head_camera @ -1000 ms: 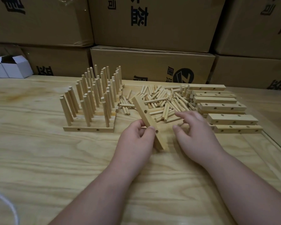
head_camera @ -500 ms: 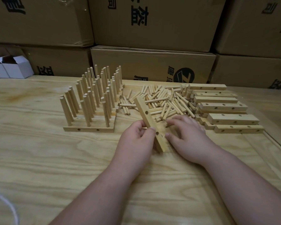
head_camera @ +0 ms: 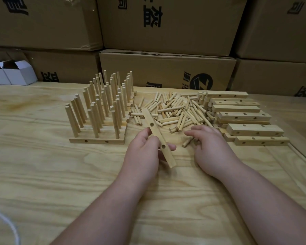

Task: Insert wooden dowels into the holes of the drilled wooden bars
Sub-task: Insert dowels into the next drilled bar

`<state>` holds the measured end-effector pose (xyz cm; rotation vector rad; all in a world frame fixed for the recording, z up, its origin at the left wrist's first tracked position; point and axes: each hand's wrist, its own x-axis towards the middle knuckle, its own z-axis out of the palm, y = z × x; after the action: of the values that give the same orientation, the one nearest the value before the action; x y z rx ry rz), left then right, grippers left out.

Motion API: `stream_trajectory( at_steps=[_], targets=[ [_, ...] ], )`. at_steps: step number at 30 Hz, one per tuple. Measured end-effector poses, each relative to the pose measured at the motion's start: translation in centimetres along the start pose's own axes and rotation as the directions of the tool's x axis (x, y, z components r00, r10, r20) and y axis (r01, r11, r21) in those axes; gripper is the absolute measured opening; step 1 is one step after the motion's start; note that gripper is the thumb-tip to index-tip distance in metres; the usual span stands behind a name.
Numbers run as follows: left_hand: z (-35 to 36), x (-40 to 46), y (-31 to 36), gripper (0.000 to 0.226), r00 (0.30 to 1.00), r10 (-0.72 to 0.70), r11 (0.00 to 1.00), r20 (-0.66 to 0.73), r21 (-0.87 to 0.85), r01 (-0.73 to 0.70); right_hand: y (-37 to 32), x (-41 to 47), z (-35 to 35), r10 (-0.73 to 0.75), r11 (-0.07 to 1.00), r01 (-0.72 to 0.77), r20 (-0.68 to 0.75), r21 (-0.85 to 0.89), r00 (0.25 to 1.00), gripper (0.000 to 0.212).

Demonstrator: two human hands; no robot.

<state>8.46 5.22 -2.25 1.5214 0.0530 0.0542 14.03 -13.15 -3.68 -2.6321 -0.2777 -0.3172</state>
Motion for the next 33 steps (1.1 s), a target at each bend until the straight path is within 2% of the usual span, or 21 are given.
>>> stream_trajectory(
  at_steps=[5, 8, 12, 17, 22, 24, 28, 33],
  targets=[
    [-0.5, 0.2, 0.2, 0.039, 0.998, 0.001, 1.0, -0.056, -0.03, -0.003, -0.2, -0.1, -0.1, -0.036, 0.999, 0.036, -0.021, -0.009, 0.999, 0.049],
    [-0.5, 0.0, 0.5, 0.038, 0.995, -0.027, 0.985, -0.099, -0.174, 0.01, -0.3, -0.3, -0.1, -0.04, 0.999, 0.039, -0.035, -0.033, 0.999, 0.036],
    [-0.6, -0.2, 0.9, 0.045, 0.994, -0.04, 0.969, -0.097, -0.246, 0.015, -0.2, -0.1, -0.1, 0.024, 0.997, -0.025, -0.02, -0.069, 1.0, 0.044],
    [-0.9, -0.3, 1.4, 0.045, 0.998, 0.042, 0.923, -0.053, -0.379, -0.06, -0.1, -0.2, -0.3, 0.002, 0.998, -0.004, 0.024, 0.067, 1.0, 0.056],
    [-1.1, -0.3, 2.1, 0.041, 0.996, 0.033, 0.862, 0.088, -0.507, 0.016, -0.3, -0.1, -0.2, 0.052, 0.993, -0.051, 0.001, -0.108, 0.999, 0.053],
    [-1.2, -0.4, 2.1, 0.035, 0.993, -0.004, 0.857, 0.114, -0.511, 0.062, -0.3, -0.1, -0.2, 0.049, 0.991, -0.048, 0.0, -0.123, 0.999, 0.048],
    [-1.2, -0.3, 1.6, 0.031, 0.993, -0.099, 0.862, 0.068, -0.492, 0.12, -0.4, -0.3, -0.1, 0.02, 0.997, -0.02, 0.007, -0.077, 1.0, 0.04],
    [-0.9, 0.0, 1.1, 0.03, 0.992, -0.124, 0.883, 0.025, -0.454, 0.122, -0.4, -0.2, -0.1, 0.032, 0.997, -0.031, 0.009, -0.072, 0.999, 0.03]
  ],
)
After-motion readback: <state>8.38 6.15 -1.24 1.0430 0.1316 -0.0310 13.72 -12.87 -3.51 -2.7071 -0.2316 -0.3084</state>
